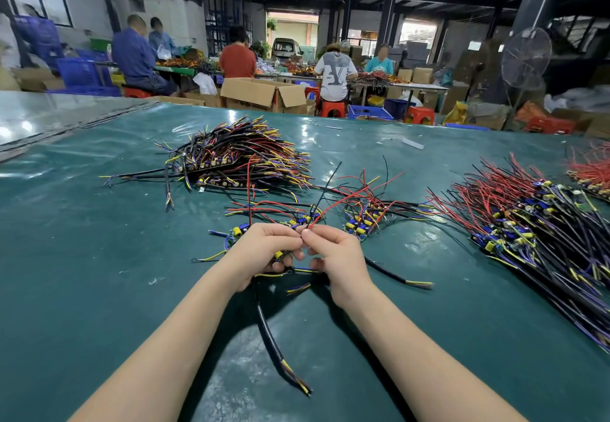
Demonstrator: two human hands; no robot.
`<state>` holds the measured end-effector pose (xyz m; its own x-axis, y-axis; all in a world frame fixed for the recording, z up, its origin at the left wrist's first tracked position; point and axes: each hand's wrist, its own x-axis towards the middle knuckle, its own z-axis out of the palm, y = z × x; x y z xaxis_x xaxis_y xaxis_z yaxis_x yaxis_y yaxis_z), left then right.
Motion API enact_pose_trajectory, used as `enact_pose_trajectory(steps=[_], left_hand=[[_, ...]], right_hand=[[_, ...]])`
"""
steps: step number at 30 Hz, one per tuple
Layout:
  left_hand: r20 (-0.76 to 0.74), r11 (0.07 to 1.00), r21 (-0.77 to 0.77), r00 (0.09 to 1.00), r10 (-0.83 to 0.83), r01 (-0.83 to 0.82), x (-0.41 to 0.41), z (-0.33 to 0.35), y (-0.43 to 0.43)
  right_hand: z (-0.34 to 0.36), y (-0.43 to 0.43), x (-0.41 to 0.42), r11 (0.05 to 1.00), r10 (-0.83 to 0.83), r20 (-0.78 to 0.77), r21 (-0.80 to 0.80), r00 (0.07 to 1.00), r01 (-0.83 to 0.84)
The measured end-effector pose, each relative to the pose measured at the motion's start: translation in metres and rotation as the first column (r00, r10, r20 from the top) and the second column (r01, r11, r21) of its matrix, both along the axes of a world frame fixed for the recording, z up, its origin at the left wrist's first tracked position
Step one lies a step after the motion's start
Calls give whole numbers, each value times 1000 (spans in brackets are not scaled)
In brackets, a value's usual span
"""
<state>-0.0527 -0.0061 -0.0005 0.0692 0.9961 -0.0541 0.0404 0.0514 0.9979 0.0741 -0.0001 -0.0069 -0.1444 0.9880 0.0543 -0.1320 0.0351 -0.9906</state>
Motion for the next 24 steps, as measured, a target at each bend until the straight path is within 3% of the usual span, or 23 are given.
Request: enact_pose_trajectory(steps=[3, 7, 15, 24], left_hand=[[22, 1000, 6, 999, -29, 29, 4, 3, -1], [-32, 997, 2, 997, -76, 76, 4, 4, -3], [-189, 996, -13, 978, -94, 93, 1, 1, -3], [-270, 990, 40, 955, -121, 137, 3, 0, -5]], right_hand=[[4, 3, 1, 988, -32, -290, -151, 957, -13], [8, 12, 7, 957, -164, -555, -291, 815, -5], [9, 26, 34, 944, -293, -540, -294, 789, 150], [13, 31, 49, 915, -352, -550, -372, 757, 155]])
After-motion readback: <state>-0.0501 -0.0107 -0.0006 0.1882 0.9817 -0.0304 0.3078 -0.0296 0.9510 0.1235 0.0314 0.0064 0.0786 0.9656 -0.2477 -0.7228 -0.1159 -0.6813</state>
